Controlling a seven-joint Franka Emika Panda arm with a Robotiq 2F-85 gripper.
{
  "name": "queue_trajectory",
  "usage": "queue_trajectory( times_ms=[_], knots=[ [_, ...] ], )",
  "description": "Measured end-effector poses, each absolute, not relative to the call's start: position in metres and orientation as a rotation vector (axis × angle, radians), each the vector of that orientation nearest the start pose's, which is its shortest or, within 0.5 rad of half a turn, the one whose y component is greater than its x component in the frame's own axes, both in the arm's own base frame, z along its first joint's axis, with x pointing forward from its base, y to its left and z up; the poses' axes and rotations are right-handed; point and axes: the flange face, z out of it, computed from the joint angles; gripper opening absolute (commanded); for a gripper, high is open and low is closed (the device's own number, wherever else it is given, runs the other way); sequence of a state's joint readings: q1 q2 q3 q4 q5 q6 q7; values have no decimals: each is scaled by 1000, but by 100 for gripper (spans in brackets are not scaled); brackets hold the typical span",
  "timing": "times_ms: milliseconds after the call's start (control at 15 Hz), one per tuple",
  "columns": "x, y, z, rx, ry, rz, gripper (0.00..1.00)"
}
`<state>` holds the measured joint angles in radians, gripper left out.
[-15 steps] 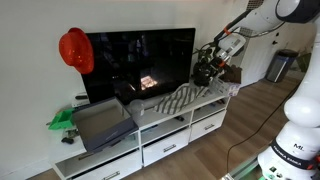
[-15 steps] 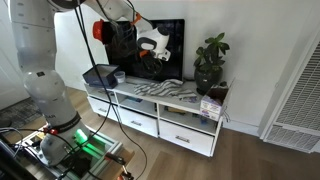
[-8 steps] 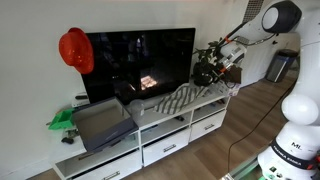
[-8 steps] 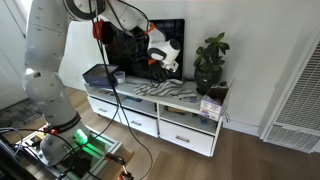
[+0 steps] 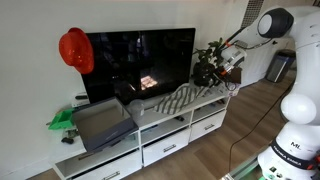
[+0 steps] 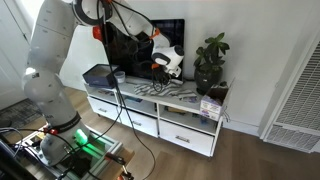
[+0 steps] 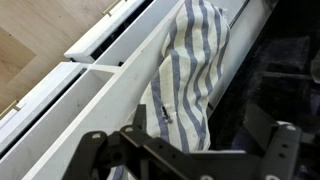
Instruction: Put the sachet in the white box.
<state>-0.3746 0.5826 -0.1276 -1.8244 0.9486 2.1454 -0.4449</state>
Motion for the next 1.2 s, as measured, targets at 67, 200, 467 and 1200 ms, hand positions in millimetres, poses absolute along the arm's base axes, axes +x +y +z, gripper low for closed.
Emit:
queue_trajectory(
  times_ms=[67, 200, 467, 1200],
  knots=[
    [572, -270, 208, -2323, 825, -127, 100],
    [572, -270, 207, -2323, 826, -126, 100],
    [576, -286, 186, -2308, 858, -115, 100],
    [603, -379, 87, -2135, 985, -221, 100]
  ],
)
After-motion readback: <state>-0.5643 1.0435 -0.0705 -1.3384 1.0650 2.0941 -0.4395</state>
